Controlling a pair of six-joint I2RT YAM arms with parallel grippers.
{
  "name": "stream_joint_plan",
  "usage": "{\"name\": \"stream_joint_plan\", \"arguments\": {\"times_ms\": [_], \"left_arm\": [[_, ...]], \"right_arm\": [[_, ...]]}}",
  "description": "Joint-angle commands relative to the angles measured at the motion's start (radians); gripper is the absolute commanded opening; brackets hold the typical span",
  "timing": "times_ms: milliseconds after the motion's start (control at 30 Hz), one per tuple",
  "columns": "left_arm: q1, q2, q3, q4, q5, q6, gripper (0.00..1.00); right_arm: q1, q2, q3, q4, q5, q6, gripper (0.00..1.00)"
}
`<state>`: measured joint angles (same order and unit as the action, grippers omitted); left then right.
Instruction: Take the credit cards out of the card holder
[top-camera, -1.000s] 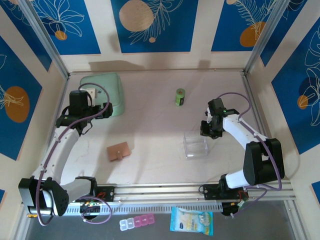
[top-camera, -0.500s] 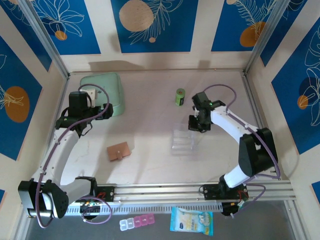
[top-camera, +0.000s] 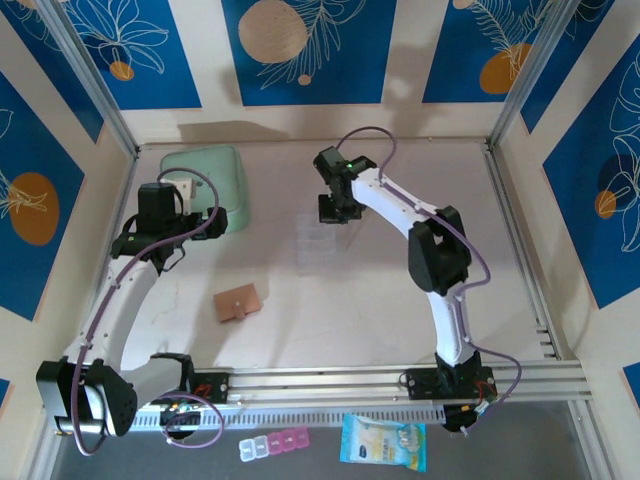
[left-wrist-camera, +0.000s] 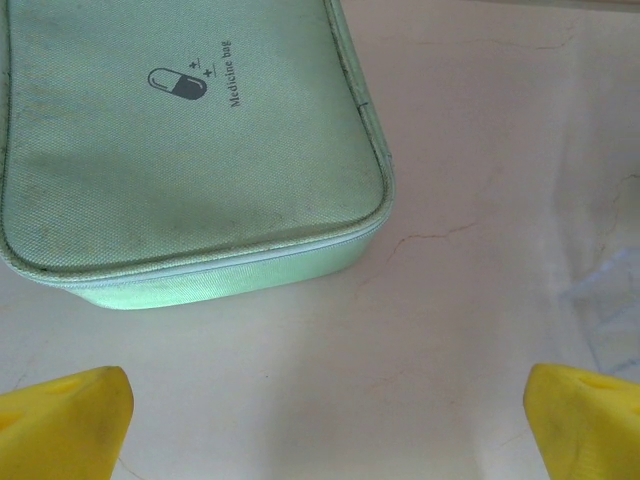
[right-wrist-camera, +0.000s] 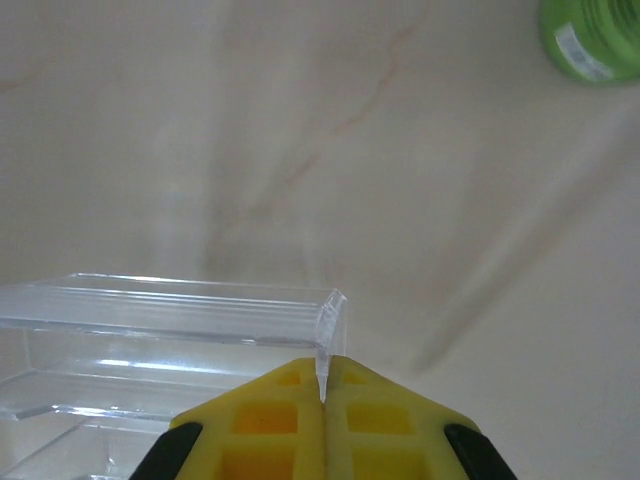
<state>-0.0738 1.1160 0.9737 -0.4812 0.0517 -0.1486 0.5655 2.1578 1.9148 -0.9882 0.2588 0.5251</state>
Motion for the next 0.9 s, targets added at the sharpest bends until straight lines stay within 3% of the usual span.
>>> {"name": "stream_joint_plan", "arguments": {"times_ms": [0, 233, 867], "left_arm": [[0.013, 0.011, 0.007, -0.014, 0.019, 0.015, 1.00], [0.012, 0.019, 0.011, -0.019, 0.019, 0.013, 1.00], [0.013, 0.026, 0.013, -0.025, 0.023, 0.014, 1.00]], "right_arm": [[-0.001, 0.073, 0.140, -0.132, 0.042, 0.004, 0.00], [-0.009, 0.211, 0.323, -0.208, 0.067, 0.020, 0.00], [-0.015, 0.220, 0.327, -0.222, 0.093, 0.041, 0.07]]}}
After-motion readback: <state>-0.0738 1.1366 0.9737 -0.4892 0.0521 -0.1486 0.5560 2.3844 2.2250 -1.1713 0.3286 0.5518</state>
